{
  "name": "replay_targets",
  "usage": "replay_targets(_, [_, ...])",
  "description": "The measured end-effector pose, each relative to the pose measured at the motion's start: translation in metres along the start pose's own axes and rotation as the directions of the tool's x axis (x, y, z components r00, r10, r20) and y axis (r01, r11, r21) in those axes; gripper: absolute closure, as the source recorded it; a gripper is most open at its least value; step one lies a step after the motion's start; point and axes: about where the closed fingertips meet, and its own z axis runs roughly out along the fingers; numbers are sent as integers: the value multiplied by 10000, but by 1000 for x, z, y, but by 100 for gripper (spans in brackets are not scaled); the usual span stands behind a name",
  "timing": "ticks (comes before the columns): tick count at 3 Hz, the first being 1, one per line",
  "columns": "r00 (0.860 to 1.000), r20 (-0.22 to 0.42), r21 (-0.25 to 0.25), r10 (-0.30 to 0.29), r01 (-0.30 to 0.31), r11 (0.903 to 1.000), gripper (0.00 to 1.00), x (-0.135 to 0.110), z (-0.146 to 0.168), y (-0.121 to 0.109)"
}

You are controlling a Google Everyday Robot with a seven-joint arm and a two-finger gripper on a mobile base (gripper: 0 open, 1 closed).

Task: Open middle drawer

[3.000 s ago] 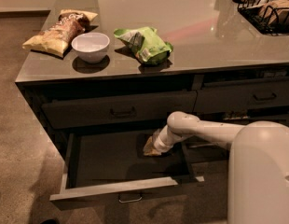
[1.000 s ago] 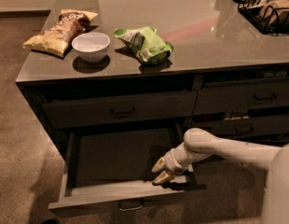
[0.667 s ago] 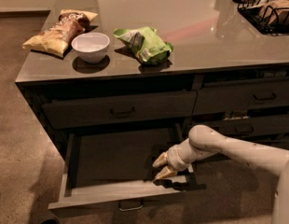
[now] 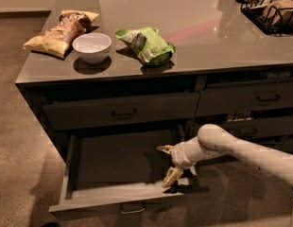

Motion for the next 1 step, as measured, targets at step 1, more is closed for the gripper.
replay_targets(1, [10000, 15, -27, -4, 4, 10000, 0, -1, 1, 1])
